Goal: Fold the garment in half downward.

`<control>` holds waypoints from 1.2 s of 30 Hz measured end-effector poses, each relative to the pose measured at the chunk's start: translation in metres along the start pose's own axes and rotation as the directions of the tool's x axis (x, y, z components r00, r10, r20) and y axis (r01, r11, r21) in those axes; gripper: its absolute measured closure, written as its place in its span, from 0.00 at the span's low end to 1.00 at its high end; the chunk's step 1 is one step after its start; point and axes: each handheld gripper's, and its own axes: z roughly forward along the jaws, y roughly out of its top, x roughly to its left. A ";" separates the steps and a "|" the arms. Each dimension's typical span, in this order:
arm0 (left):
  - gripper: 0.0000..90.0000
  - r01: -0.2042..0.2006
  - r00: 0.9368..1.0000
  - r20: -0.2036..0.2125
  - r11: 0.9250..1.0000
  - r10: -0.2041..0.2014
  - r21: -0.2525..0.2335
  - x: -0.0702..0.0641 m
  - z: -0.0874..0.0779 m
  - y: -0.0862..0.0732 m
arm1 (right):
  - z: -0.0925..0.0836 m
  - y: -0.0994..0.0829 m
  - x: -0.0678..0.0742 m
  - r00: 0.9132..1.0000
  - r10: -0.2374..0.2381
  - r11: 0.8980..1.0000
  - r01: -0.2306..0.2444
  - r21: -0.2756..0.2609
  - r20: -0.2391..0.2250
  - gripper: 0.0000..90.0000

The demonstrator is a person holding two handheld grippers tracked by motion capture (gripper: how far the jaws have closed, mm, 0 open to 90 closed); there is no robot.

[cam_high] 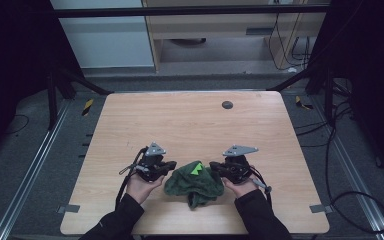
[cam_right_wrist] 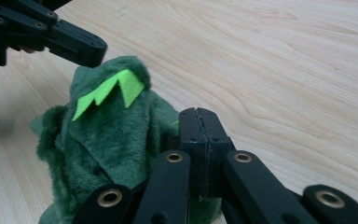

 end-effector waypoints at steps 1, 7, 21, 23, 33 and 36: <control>1.00 -0.001 1.000 0.006 1.000 0.001 -0.003 -0.001 0.001 0.000 | 0.001 0.000 0.002 1.000 -0.003 1.000 0.003 0.004 -0.002 1.00; 1.00 -0.019 0.999 0.041 1.000 0.019 0.007 -0.009 0.001 -0.002 | 0.003 -0.002 0.006 1.000 -0.010 1.000 0.010 0.016 -0.021 1.00; 1.00 -0.073 0.992 0.105 0.997 0.073 -0.002 -0.027 -0.018 -0.011 | -0.004 -0.007 0.022 0.997 -0.040 0.999 0.042 0.026 -0.071 1.00; 0.99 -0.082 0.991 0.109 0.997 0.081 0.003 -0.028 -0.022 -0.013 | -0.006 -0.008 0.024 0.996 -0.041 0.999 0.043 0.024 -0.078 0.99; 1.00 -0.099 0.988 0.123 0.995 0.098 -0.001 -0.037 -0.029 -0.017 | -0.017 -0.015 0.031 0.994 -0.050 0.998 0.052 0.018 -0.101 0.99; 1.00 -0.104 0.986 0.127 0.995 0.104 0.000 -0.040 -0.030 -0.019 | -0.019 -0.016 0.032 0.993 -0.048 0.998 0.051 0.021 -0.108 0.99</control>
